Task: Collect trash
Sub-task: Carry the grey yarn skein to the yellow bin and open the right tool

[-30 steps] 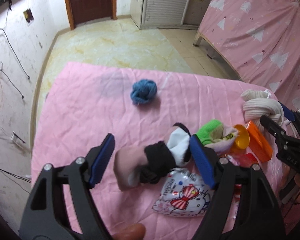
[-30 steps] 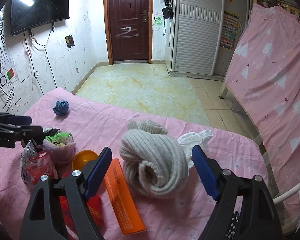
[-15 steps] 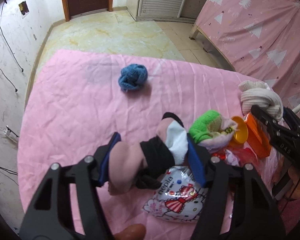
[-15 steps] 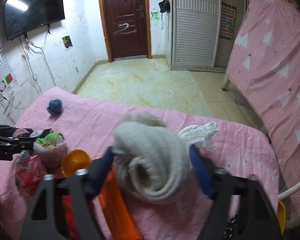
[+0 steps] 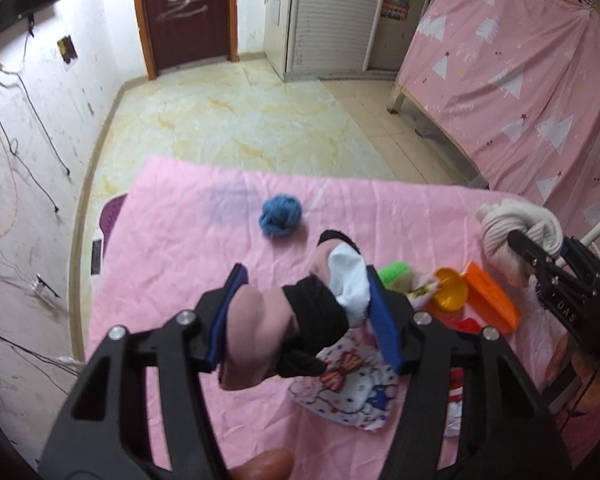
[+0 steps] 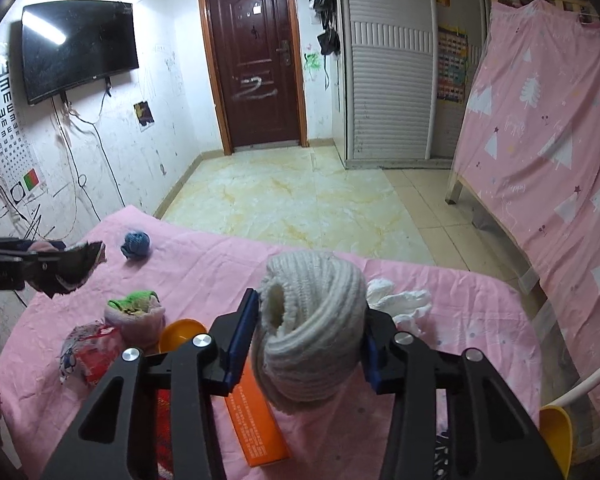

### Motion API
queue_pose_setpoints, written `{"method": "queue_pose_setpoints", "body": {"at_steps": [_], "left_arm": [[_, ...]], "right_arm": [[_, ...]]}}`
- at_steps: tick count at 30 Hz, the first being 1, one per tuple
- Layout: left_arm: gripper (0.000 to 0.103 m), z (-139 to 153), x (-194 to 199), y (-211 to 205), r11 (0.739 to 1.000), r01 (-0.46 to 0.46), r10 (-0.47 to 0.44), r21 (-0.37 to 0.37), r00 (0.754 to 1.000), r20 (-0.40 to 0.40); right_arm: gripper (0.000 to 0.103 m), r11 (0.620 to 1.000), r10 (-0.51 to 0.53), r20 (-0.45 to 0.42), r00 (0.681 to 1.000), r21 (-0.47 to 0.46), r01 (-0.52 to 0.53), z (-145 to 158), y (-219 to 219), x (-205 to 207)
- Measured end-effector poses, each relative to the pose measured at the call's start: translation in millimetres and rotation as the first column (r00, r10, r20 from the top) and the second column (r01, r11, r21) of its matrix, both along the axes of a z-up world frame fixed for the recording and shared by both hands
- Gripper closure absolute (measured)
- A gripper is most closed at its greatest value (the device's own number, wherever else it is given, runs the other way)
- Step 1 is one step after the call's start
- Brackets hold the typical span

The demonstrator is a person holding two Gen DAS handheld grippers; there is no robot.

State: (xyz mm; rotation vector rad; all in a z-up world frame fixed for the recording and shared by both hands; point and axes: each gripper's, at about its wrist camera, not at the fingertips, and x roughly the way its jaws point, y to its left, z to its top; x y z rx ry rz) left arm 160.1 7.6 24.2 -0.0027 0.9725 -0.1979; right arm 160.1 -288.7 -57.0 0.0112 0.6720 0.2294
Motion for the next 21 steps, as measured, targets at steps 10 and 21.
{"method": "queue_pose_setpoints", "body": {"at_steps": [10, 21], "left_arm": [[0.047, 24.9, -12.9, -52.7, 0.997, 0.075, -0.074, 0.000, 0.996, 0.053], [0.046, 24.1, -18.6, -78.4, 0.993, 0.113, -0.114, 0.017, 0.992, 0.051]], "right_arm": [[0.085, 0.999, 0.018, -0.017, 1.000, 0.026, -0.018, 5.5, -23.3, -13.6], [0.028, 0.998, 0.051, -0.024, 0.998, 0.042, -0.050, 2.5, -20.1, -10.9]]}}
